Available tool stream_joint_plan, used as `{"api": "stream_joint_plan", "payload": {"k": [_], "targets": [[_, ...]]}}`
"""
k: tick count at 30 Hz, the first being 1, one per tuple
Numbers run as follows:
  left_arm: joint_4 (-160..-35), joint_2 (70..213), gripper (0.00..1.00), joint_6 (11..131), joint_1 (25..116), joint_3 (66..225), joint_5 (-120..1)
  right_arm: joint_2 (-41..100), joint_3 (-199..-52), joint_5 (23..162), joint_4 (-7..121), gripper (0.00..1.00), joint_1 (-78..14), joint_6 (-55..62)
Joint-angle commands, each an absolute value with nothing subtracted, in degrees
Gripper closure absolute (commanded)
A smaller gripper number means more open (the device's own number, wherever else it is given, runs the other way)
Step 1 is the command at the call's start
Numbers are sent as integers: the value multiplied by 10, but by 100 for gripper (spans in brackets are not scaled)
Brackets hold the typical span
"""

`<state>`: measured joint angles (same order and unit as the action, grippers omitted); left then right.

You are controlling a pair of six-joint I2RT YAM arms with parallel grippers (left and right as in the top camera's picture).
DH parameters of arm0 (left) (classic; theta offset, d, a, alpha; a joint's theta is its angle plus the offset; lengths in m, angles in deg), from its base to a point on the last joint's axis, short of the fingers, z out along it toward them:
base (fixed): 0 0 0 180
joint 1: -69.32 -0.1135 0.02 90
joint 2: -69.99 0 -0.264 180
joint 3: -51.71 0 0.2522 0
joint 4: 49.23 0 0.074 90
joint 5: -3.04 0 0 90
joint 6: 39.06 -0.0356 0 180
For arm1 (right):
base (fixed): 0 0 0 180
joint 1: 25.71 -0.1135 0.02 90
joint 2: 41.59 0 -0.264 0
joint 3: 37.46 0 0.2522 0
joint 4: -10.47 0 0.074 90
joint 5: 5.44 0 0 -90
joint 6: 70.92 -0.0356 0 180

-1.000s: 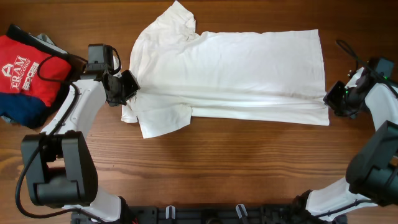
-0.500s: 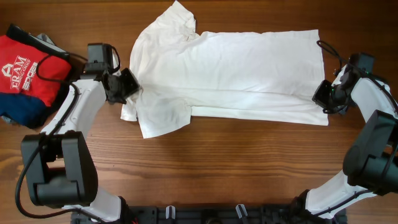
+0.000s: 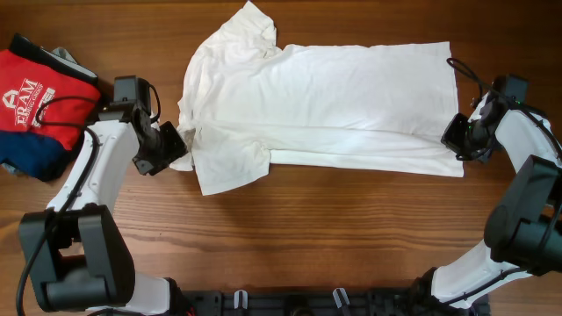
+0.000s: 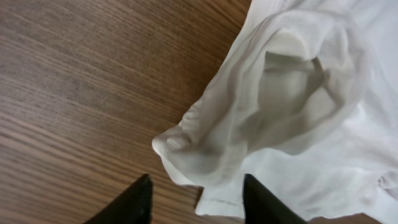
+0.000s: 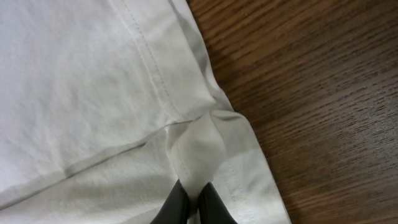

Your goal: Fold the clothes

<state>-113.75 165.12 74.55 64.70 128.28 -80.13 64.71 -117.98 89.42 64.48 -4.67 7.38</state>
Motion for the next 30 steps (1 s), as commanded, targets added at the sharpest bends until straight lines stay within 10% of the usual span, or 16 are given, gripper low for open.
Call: {"api": "stream_joint_plan", "payload": {"k": [1,7,11,30], "targets": [[-1111,1658,48,739,647,1245,-805,660,-1173,884,648,96,-48,71],[-1042,1658,54,737,647,1203,-804,660,-1173,884,649,96,-48,71],[-1021,1658,96,737,647,1203,-843,661,-1173,884,650,95,-48,71],[-929,1654,92,737,647,1210,-1055,660,-1173,884,647,96,-48,71]]}}
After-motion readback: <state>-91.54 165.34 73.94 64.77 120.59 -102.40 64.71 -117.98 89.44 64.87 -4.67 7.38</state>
